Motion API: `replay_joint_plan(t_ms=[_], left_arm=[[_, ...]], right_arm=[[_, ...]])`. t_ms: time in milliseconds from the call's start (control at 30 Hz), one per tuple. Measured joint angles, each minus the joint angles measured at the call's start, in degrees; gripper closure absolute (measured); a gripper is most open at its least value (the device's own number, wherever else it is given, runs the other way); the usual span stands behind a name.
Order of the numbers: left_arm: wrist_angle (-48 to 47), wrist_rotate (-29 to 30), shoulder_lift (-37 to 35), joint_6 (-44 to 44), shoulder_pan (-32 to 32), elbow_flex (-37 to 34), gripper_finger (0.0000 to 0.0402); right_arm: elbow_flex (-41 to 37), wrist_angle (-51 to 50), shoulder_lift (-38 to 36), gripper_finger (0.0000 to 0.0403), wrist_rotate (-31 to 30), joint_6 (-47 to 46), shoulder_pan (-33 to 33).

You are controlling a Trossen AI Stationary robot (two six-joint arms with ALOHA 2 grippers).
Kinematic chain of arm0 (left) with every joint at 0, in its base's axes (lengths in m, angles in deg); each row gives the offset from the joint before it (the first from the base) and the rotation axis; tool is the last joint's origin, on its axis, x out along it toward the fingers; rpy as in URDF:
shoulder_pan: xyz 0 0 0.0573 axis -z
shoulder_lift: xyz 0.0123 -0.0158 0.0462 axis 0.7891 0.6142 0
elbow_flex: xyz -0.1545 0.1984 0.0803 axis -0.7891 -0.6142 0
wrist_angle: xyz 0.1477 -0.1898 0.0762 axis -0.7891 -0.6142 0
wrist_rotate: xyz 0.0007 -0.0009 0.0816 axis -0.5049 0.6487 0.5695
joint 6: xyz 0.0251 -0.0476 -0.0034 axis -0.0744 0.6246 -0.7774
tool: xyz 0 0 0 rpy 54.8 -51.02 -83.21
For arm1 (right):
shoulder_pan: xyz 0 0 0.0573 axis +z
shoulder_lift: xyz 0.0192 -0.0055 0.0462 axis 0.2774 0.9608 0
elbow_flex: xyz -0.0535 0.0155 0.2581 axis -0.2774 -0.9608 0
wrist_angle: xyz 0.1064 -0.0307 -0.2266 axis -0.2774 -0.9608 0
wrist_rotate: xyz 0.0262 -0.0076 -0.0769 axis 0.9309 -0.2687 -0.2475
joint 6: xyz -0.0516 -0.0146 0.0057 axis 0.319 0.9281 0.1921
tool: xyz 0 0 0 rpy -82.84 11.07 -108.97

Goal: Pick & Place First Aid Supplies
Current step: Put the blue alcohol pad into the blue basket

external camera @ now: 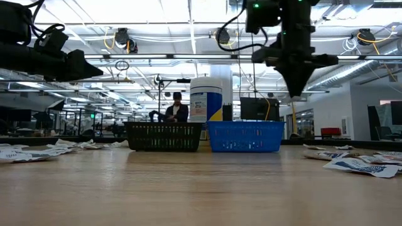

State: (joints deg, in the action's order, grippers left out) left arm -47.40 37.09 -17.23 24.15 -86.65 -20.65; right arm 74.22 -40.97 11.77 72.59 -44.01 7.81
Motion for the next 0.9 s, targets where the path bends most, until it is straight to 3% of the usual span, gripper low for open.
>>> replay_joint_plan(t_ms=[567, 900], left_arm=[[0.0, 0.0, -0.01, 0.02, 0.01, -0.01, 0.0094], [0.0, 0.01, 0.0, 0.01, 0.02, -0.02, 0.0094]], right_arm=[[24.91, -4.86, 17.29, 0.0403, 0.19, 3.69, 0.02], [25.85, -3.43, 22.77, 0.0403, 0.09, 4.93, 0.02]])
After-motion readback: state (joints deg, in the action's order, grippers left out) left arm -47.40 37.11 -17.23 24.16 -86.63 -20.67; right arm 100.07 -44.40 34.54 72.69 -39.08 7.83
